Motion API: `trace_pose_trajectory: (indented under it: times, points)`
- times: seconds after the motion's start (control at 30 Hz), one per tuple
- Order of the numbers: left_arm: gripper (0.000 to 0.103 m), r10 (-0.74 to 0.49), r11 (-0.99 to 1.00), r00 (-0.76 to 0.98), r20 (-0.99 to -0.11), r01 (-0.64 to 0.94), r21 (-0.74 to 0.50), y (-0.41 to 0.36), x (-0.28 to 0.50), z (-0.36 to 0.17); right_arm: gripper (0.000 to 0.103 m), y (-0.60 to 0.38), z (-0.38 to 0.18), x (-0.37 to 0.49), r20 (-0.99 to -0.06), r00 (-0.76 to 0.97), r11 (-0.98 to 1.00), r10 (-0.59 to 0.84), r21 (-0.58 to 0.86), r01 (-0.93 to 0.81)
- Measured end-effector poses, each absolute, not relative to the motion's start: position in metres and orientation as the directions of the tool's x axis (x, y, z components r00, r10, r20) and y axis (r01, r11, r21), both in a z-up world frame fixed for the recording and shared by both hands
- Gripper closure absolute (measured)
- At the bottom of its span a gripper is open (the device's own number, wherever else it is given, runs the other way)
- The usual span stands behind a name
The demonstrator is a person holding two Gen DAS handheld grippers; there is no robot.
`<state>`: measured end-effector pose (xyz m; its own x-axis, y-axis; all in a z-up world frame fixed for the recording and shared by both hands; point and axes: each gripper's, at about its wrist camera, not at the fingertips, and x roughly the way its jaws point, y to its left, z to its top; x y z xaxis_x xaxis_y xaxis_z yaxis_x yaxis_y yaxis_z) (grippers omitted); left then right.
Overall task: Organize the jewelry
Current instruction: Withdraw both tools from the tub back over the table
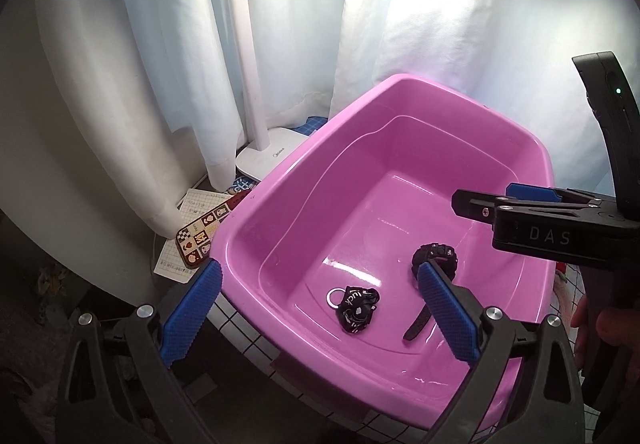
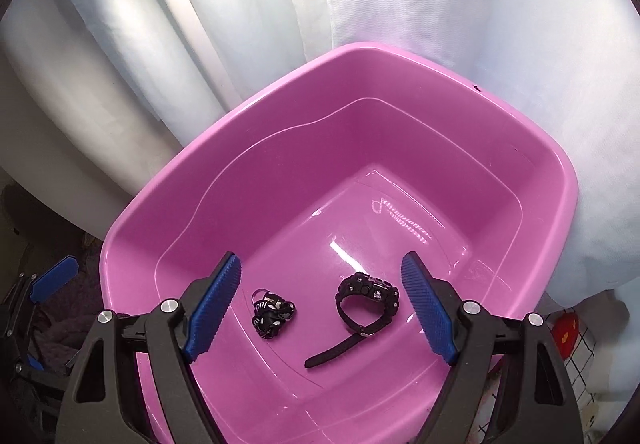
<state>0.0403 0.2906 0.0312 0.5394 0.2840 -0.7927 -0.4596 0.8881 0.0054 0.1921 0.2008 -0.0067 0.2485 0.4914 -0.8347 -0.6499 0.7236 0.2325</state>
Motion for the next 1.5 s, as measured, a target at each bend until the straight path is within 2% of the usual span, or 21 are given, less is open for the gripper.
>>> trace_pose_trajectory:
  times: [0.23,0.43,0.6,0.83,1.03,1.27,1.5]
  points:
    - [0.006,0.244,0.916,0.604,-0.759,-0.401,-0.025,0.272,0.012,0.047,0.024,0.147,0.02,0.155,-0.765,0.373,0.772,0.525,0.243,-0.588]
    - [0.006,0.182,0.961,0.698,-0.692,-0.277,-0.026,0.23,-0.003,0.059,0.024,0.066,0.026,0.109,-0.707,0.517,0.849,0.483,0.233,-0.475]
    - [0.006,0.055,0.991,0.729,-0.682,-0.123,-0.052,0.186,-0.003,0.053,0.024,-0.024,0.011,0.068,-0.717,0.585,0.92,0.379,0.227,-0.318]
    - [0.006,-0.117,0.992,0.713,-0.691,0.059,-0.107,0.118,-0.008,0.036,0.024,-0.156,-0.003,-0.003,-0.739,0.654,0.985,0.162,0.163,-0.06]
    - [0.006,-0.163,0.987,0.676,-0.719,0.113,-0.117,0.06,-0.025,0.011,0.024,-0.241,-0.028,-0.048,-0.777,0.624,0.984,0.081,0.163,0.075]
    - [0.006,-0.094,0.995,0.618,-0.78,0.028,-0.098,0.001,-0.058,-0.031,0.024,-0.293,-0.073,-0.072,-0.818,0.559,0.985,0.136,0.173,0.014]
    - [0.006,-0.002,0.994,0.552,-0.834,-0.091,-0.063,-0.049,-0.102,-0.082,0.024,-0.313,-0.115,-0.08,-0.833,0.5,0.971,0.237,0.186,-0.15]
